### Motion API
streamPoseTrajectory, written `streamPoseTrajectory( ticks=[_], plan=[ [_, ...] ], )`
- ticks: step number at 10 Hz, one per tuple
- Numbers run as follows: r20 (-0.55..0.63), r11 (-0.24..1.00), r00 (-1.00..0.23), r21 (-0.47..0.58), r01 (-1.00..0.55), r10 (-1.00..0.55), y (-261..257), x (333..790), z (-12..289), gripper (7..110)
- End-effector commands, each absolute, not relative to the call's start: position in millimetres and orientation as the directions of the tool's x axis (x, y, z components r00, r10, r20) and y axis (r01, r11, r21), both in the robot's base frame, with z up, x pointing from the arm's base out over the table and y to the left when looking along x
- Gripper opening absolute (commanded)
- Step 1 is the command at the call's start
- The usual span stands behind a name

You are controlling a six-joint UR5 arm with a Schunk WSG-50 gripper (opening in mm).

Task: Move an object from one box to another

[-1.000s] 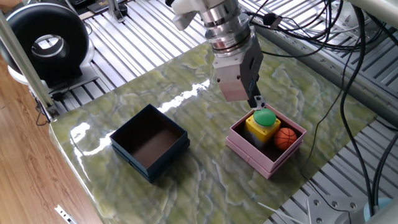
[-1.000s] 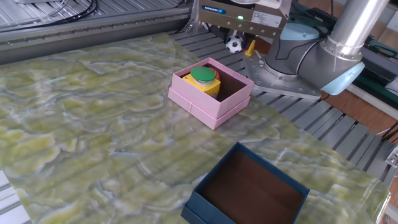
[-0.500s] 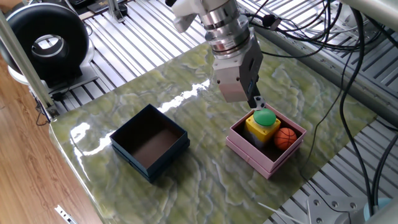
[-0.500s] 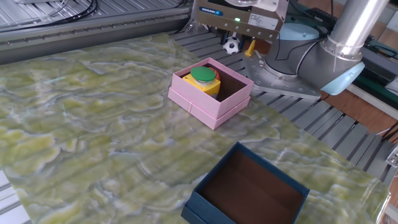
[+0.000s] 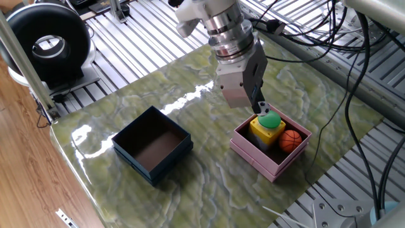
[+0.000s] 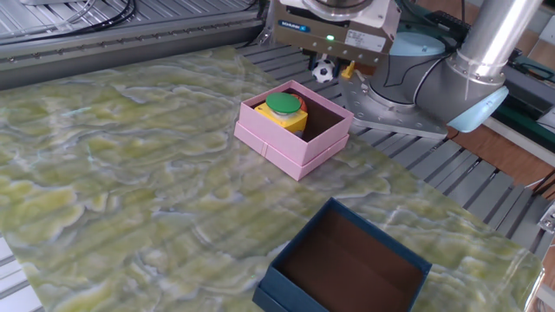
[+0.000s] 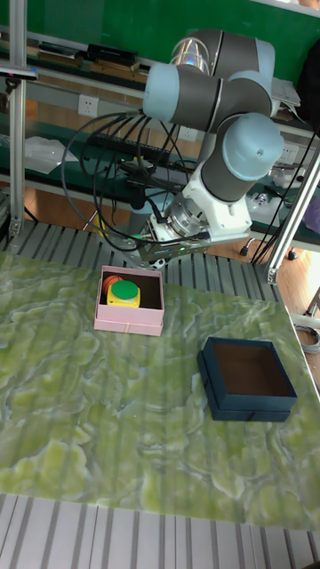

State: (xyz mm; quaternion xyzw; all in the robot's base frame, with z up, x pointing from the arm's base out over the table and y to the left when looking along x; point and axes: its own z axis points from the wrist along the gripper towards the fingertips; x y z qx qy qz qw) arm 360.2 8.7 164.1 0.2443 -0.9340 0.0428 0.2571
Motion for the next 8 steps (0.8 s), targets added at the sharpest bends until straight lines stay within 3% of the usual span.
streamPoseTrajectory(
  ticks=[1, 8],
  plan=[
    [0.490, 0.879, -0.755, 0.053, -0.473, -0.436, 10.6, 358.4, 152.7, 7],
    [0.477, 0.881, -0.766, 0.037, -0.472, -0.431, 9.9, 351.3, 130.6, 7]
  ],
)
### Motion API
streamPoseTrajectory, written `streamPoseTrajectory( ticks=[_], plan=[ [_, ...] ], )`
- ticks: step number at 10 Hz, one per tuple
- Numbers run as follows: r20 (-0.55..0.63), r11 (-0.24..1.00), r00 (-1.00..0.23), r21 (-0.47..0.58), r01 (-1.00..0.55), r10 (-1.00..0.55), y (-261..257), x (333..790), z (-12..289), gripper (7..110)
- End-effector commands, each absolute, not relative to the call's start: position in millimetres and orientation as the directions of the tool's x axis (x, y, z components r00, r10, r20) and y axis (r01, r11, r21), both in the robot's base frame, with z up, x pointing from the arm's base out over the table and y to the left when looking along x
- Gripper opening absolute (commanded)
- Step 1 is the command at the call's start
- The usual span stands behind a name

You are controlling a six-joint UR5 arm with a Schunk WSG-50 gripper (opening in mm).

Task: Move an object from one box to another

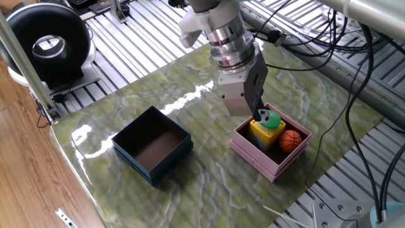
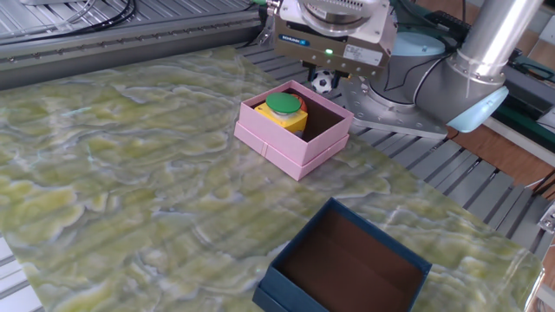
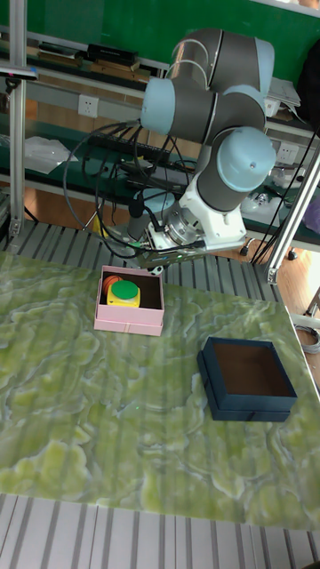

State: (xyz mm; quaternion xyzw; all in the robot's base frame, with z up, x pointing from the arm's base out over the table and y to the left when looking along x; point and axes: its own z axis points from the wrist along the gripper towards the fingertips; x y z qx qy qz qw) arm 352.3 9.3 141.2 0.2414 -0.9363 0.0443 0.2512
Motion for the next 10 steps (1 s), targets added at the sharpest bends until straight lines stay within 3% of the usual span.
streamPoseTrajectory(
  ticks=[1, 10],
  plan=[
    [0.472, 0.881, -0.769, 0.038, -0.471, -0.431, 9.8, 351.9, 126.5, 7],
    [0.439, 0.882, -0.788, 0.022, -0.470, -0.431, 14.6, 352.3, 102.4, 7]
  ],
)
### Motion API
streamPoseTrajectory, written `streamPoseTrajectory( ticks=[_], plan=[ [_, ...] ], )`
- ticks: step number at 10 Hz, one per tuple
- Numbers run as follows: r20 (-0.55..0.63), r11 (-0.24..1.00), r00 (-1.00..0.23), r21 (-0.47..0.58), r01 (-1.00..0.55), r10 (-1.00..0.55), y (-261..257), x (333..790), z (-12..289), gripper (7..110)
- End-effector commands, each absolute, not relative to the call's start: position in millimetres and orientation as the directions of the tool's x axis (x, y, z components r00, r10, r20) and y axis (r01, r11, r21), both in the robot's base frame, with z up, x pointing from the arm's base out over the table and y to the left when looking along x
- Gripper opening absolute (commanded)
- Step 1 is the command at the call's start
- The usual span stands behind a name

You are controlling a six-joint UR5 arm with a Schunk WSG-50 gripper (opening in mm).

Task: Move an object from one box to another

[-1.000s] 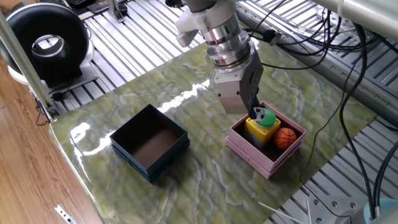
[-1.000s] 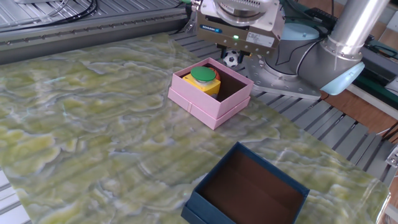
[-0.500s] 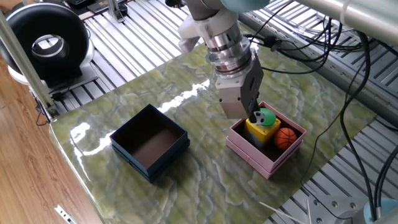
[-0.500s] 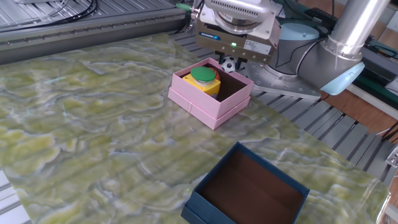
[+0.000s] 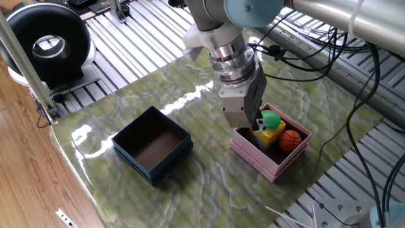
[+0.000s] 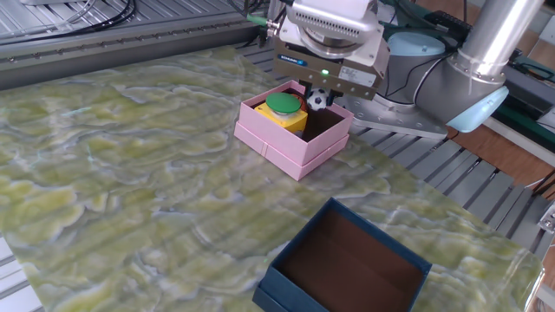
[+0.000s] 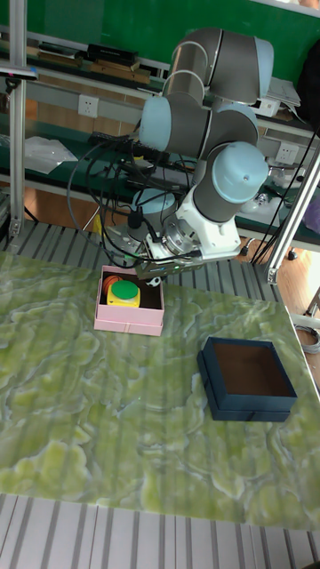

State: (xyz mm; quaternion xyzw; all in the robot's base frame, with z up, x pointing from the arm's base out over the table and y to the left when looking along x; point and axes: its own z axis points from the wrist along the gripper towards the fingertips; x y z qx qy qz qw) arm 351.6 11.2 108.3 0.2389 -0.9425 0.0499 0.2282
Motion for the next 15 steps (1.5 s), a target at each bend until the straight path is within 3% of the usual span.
streamPoseTrajectory(
  ticks=[1, 15],
  plan=[
    [0.433, 0.882, -0.790, 0.024, -0.471, -0.434, 15.2, 352.8, 99.8, 7],
    [0.453, 0.870, -0.763, 0.061, -0.490, -0.462, 17.4, 339.3, 90.9, 7]
  ],
)
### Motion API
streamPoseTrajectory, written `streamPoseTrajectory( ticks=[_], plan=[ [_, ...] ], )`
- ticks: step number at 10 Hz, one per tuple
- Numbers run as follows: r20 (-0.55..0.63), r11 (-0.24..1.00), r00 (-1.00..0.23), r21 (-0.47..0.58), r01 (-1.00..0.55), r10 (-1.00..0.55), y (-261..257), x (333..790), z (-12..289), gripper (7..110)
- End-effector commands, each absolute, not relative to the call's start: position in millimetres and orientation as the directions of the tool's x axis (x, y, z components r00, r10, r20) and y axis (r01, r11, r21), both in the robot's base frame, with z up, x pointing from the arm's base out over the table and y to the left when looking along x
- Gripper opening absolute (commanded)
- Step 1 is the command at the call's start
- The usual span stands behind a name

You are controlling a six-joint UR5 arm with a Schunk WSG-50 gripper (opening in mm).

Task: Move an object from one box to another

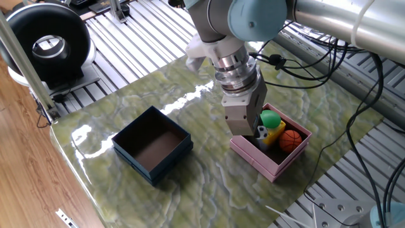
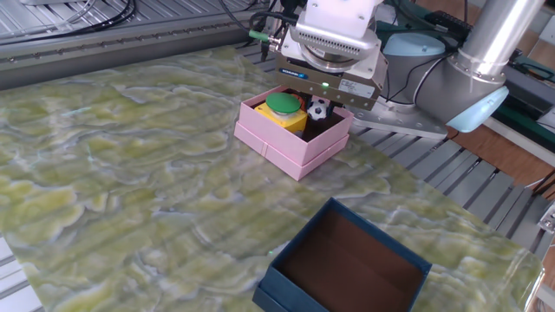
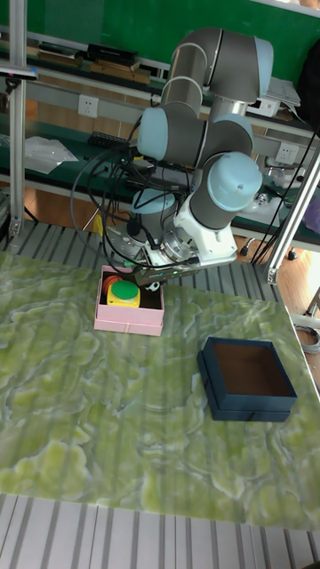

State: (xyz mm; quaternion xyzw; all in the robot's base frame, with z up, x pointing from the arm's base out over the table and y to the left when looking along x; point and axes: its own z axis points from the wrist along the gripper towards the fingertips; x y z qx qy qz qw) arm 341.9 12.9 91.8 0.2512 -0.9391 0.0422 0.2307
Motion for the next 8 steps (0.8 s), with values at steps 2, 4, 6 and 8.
streamPoseTrajectory(
  ticks=[2, 4, 6, 8],
  plan=[
    [0.460, 0.864, -0.753, 0.067, -0.499, -0.470, 16.5, 337.6, 91.4, 7],
    [0.465, 0.859, -0.743, 0.080, -0.506, -0.481, 17.4, 335.5, 92.2, 7],
    [0.463, 0.851, -0.735, 0.089, -0.518, -0.496, 17.7, 335.5, 92.1, 22],
    [0.462, 0.848, -0.732, 0.090, -0.523, -0.501, 17.3, 335.8, 92.0, 44]
  ],
)
